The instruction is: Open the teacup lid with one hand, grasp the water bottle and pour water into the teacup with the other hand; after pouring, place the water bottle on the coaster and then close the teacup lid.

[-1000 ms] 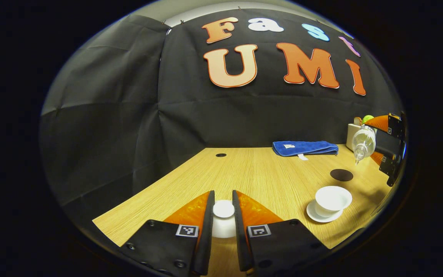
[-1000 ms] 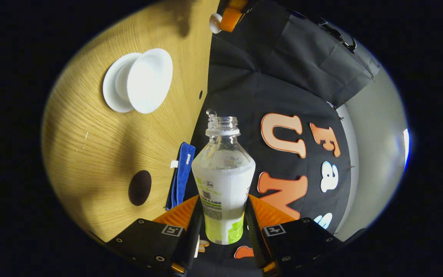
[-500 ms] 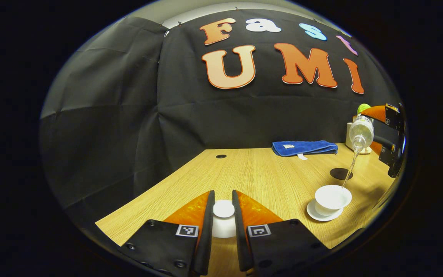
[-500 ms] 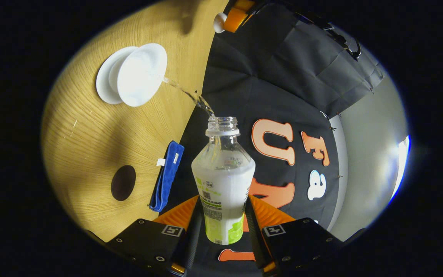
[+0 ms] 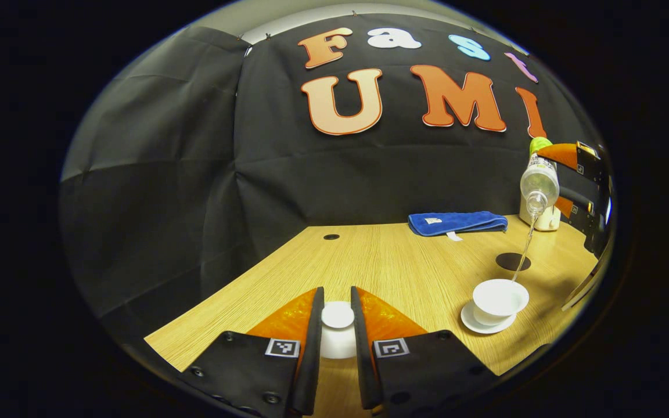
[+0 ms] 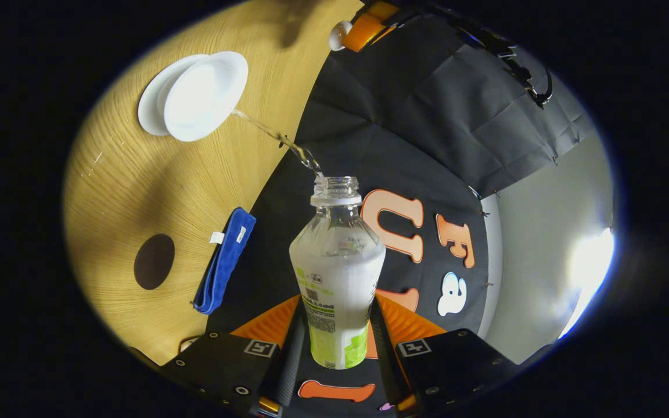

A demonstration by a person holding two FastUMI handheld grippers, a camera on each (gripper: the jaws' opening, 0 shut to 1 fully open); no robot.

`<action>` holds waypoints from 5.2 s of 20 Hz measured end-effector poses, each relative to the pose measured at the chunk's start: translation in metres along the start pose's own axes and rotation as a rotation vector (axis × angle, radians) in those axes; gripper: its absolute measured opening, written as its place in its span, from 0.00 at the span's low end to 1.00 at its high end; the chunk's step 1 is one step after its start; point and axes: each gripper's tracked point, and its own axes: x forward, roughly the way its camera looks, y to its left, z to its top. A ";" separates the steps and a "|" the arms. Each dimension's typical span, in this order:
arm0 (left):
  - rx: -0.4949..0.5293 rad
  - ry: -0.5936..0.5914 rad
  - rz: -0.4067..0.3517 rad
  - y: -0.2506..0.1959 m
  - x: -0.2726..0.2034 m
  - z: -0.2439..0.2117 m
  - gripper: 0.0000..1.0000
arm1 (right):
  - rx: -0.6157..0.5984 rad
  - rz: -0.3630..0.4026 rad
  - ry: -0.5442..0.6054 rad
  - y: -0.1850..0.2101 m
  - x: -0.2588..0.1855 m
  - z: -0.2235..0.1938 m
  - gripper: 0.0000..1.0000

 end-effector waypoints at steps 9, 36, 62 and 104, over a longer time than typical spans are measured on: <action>-0.020 -0.001 -0.016 -0.006 0.000 -0.002 0.33 | -0.083 -0.046 -0.052 -0.011 0.002 0.007 0.61; -0.024 -0.023 -0.061 -0.030 -0.002 0.006 0.33 | 0.109 0.146 -0.162 0.067 -0.016 0.059 0.61; -0.070 -0.157 -0.147 -0.099 -0.020 0.067 0.32 | 1.704 0.208 0.289 0.081 0.023 -0.070 0.61; -0.054 0.035 -0.309 -0.213 0.008 -0.002 0.32 | 1.883 0.385 0.336 0.107 -0.039 -0.070 0.98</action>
